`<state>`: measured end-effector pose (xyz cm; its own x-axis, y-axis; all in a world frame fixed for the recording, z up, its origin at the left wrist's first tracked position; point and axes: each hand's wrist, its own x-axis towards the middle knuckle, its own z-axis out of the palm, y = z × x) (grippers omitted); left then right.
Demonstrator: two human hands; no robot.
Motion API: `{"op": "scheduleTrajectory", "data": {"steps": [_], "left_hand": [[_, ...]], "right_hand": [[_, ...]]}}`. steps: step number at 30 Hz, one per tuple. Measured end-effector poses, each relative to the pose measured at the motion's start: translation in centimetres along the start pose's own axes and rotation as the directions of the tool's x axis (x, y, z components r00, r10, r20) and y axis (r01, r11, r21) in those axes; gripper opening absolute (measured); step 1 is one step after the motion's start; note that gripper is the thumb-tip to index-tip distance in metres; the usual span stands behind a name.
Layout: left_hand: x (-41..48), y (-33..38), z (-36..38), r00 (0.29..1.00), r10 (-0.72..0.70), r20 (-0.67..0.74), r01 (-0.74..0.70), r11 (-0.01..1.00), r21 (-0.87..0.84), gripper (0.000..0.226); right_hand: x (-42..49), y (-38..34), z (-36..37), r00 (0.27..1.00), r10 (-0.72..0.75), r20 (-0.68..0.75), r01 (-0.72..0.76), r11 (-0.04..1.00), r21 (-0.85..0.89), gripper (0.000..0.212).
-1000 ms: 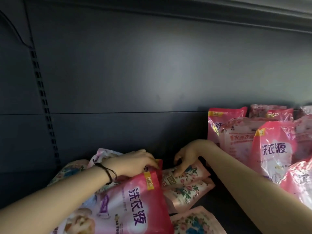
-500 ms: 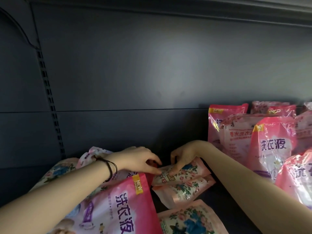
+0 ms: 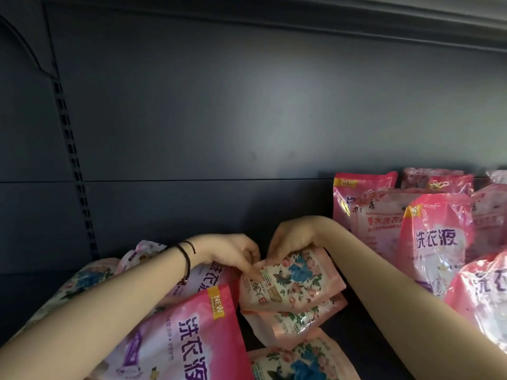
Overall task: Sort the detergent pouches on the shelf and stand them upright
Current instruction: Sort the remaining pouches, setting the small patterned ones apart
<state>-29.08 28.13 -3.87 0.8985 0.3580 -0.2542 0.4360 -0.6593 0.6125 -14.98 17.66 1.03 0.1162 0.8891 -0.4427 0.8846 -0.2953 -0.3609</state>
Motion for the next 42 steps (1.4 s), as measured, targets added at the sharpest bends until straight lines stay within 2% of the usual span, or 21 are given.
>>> {"op": "scheduleTrajectory", "data": {"steps": [2, 4, 6, 9, 13, 16, 18, 20, 22, 25, 27, 28, 31, 32, 35, 38, 40, 42], "left_hand": [[-0.2, 0.3, -0.5, 0.992, 0.041, -0.122, -0.054, 0.993, -0.105, 0.025], [-0.5, 0.5, -1.5, 0.947, 0.059, -0.317, -0.155, 0.945, -0.288, 0.027], [-0.7, 0.5, -2.6, 0.883, 0.030, -0.468, -0.259, 0.863, -0.433, 0.027], [-1.0, 0.3, -3.7, 0.812, -0.031, -0.582, -0.310, 0.822, -0.477, 0.024], [-0.6, 1.0, -3.4, 0.686, -0.043, -0.726, -0.397, 0.814, -0.424, 0.017], [0.0, 1.9, -2.7, 0.654, -0.042, -0.755, -0.446, 0.785, -0.430, 0.014], [0.3, 2.3, -2.2, 0.656, -0.040, -0.754, -0.422, 0.808, -0.410, 0.012], [0.4, 2.4, -1.7, 0.667, -0.026, -0.745, -0.386, 0.843, -0.375, 0.011], [0.5, 2.4, -1.2, 0.687, -0.021, -0.726, -0.352, 0.866, -0.357, 0.010], [0.6, 2.8, -0.8, 0.710, -0.001, -0.704, -0.338, 0.877, -0.342, 0.008], [0.7, 2.9, -0.7, 0.715, 0.013, -0.699, -0.337, 0.882, -0.329, 0.010], [0.6, 2.9, -0.8, 0.717, 0.021, -0.696, -0.334, 0.888, -0.316, 0.012], [0.2, 2.5, -1.1, 0.722, 0.056, -0.689, -0.314, 0.914, -0.255, 0.021], [0.1, 2.2, -1.2, 0.721, 0.067, -0.690, -0.316, 0.918, -0.241, 0.023], [-0.6, 1.4, -1.2, 0.705, 0.073, -0.705, -0.327, 0.916, -0.232, 0.029], [-1.5, 0.4, -0.8, 0.680, 0.058, -0.731, -0.331, 0.914, -0.235, 0.036], [-2.0, 0.0, -0.4, 0.626, 0.048, -0.778, -0.320, 0.926, -0.201, 0.040], [-2.6, 0.0, 0.1, 0.515, 0.076, -0.854, -0.298, 0.950, -0.095, 0.037]], "right_hand": [[-0.7, -0.2, -1.1, 0.995, -0.035, -0.091, 0.034, 0.999, -0.013, 0.029], [-1.4, -0.1, -2.1, 0.967, -0.067, -0.248, 0.052, 0.996, -0.066, 0.013], [-1.5, 0.2, -2.5, 0.904, -0.066, -0.422, 0.042, 0.997, -0.065, 0.015], [-0.9, 0.9, -1.8, 0.817, 0.023, -0.576, 0.153, 0.955, 0.256, 0.016], [0.2, 1.4, 0.3, 0.790, 0.186, -0.584, 0.295, 0.720, 0.629, 0.013], [0.9, 1.9, 1.8, 0.800, 0.258, -0.541, 0.316, 0.586, 0.746, 0.010], [1.2, 2.5, 2.4, 0.789, 0.290, -0.542, 0.326, 0.551, 0.768, 0.010], [1.4, 3.1, 2.8, 0.769, 0.311, -0.558, 0.321, 0.568, 0.758, 0.009], [1.6, 3.8, 3.0, 0.746, 0.311, -0.589, 0.298, 0.635, 0.713, 0.007], [1.2, 5.0, 3.0, 0.721, 0.277, -0.635, 0.146, 0.836, 0.530, 0.011], [0.6, 5.6, 3.2, 0.791, 0.242, -0.562, -0.049, 0.941, 0.336, 0.016], [0.3, 5.7, 3.3, 0.836, 0.245, -0.492, -0.141, 0.961, 0.240, 0.018], [0.1, 5.5, 4.2, 0.894, 0.318, -0.317, -0.315, 0.947, 0.060, 0.035], [0.2, 5.5, 4.5, 0.896, 0.328, -0.298, -0.331, 0.943, 0.041, 0.045], [0.4, 5.4, 4.8, 0.892, 0.351, -0.285, -0.367, 0.930, -0.003, 0.056], [0.4, 5.5, 4.8, 0.887, 0.360, -0.291, -0.395, 0.916, -0.071, 0.051], [0.4, 5.6, 4.8, 0.883, 0.365, -0.295, -0.396, 0.917, -0.049, 0.040], [0.5, 5.7, 4.9, 0.878, 0.368, -0.306, -0.395, 0.918, -0.028, 0.035]]}}
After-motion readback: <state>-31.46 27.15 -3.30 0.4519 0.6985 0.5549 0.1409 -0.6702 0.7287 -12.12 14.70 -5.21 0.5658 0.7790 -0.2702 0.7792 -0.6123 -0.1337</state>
